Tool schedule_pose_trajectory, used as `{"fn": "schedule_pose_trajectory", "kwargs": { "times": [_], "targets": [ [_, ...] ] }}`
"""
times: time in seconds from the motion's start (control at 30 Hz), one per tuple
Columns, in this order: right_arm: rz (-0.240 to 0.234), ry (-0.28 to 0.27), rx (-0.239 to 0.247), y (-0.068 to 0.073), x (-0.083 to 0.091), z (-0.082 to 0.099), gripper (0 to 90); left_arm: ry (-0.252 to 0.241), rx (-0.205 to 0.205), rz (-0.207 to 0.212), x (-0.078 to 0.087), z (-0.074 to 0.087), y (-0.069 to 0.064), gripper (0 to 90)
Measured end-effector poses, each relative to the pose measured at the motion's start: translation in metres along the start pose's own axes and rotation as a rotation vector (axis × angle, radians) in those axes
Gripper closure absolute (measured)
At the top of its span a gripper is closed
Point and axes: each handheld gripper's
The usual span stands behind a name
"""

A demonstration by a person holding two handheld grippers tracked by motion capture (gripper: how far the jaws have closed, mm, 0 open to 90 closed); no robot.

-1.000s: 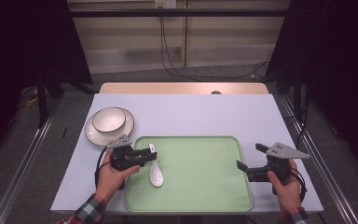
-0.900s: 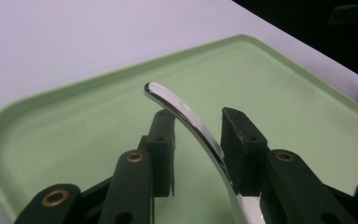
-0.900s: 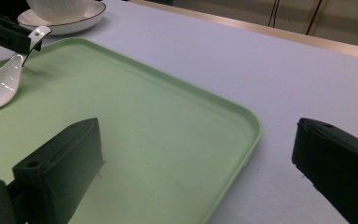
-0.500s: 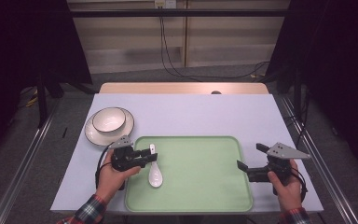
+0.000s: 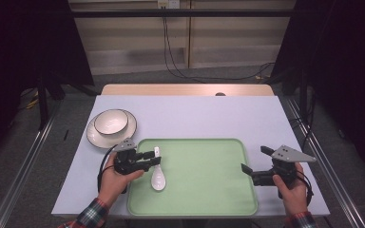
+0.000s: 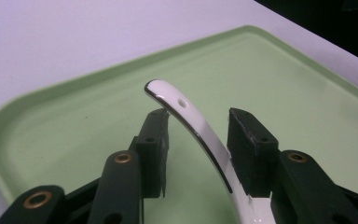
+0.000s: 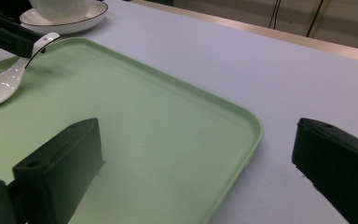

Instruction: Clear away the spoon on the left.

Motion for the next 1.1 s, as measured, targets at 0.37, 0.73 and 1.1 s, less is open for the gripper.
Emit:
{"fn": "schedule_pose_trajectory", "kwargs": {
  "times": [0.37, 0.73, 1.1],
  "targets": [
    [0.001, 0.002, 0.004, 0.001, 0.0, 0.0, 1.3, -0.034, 0.0, -0.011, 0.005, -0.003, 0.0, 52.6],
    [0.0, 0.002, 0.004, 0.001, 0.0, 0.0, 1.3, -0.068, -0.007, -0.033, 0.012, -0.009, 0.0, 41.7],
    [-0.004, 0.005, 0.005, 0.002, -0.001, 0.0, 1.3, -0.104, -0.018, -0.033, 0.02, -0.013, 0.001, 27.3]
  ]
}}
Point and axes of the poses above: each handheld gripper's, and its own axes: x roughly backward along the jaws, z roughly out of its underside, y roughly to its left, and after that the axes turned 10 degrees about -z, right-handed
